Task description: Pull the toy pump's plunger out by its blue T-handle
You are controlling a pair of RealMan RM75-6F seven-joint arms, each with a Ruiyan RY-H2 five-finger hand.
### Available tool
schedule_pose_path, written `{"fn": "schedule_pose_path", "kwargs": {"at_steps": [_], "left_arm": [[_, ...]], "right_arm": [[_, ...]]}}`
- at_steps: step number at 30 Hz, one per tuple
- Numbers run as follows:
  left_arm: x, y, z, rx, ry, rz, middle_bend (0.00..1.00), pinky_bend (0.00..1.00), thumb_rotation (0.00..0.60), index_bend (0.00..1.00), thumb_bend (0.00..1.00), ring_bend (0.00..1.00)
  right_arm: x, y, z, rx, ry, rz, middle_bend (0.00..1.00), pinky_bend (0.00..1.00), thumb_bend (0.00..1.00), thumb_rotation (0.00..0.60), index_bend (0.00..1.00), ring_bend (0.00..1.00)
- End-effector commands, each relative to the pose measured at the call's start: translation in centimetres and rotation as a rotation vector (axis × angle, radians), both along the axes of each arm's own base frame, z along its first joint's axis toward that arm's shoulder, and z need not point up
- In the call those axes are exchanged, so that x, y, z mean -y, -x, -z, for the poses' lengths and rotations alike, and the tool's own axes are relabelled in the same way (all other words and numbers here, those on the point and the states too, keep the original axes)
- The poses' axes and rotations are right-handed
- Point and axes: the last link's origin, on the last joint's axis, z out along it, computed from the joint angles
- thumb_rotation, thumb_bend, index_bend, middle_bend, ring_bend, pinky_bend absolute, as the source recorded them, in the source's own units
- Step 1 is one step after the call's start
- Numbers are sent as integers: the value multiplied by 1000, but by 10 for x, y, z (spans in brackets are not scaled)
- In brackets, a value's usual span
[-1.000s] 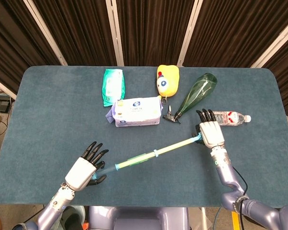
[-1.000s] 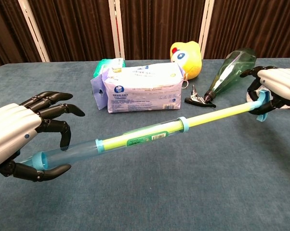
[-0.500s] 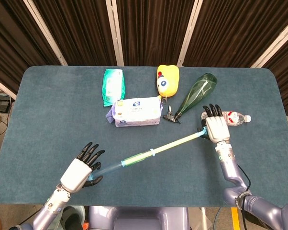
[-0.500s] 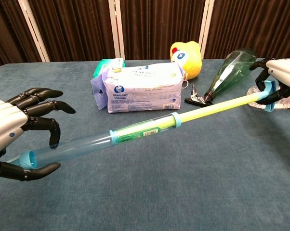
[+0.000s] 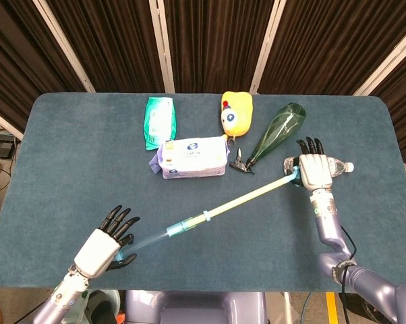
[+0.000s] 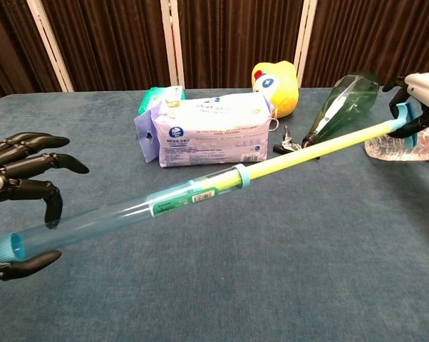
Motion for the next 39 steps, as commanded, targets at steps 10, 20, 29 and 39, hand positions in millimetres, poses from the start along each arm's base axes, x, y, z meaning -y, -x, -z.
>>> {"fn": "schedule_pose_path", "kwargs": {"at_steps": [10, 20, 29, 39], "left_arm": [[7, 4, -6, 22, 19, -3, 185, 0, 600, 649, 424, 33], [10, 4, -1, 27, 49, -5, 187, 0, 600, 650, 443, 33], [14, 3, -1, 39, 54, -9, 189, 0, 600, 650, 440, 33], [12, 0, 1, 40, 48, -2, 216, 1, 600, 591, 426, 56]], "right_arm": [[10, 3, -6, -27, 25, 10, 157, 0, 434, 600, 875, 0], [16, 3, -13, -43, 48, 21, 159, 0, 439, 600, 875, 0], [21, 6, -17, -45, 52, 38, 159, 0, 436, 600, 875, 0], [21, 10, -18, -23, 46, 59, 103, 0, 416, 600, 674, 0]]}}
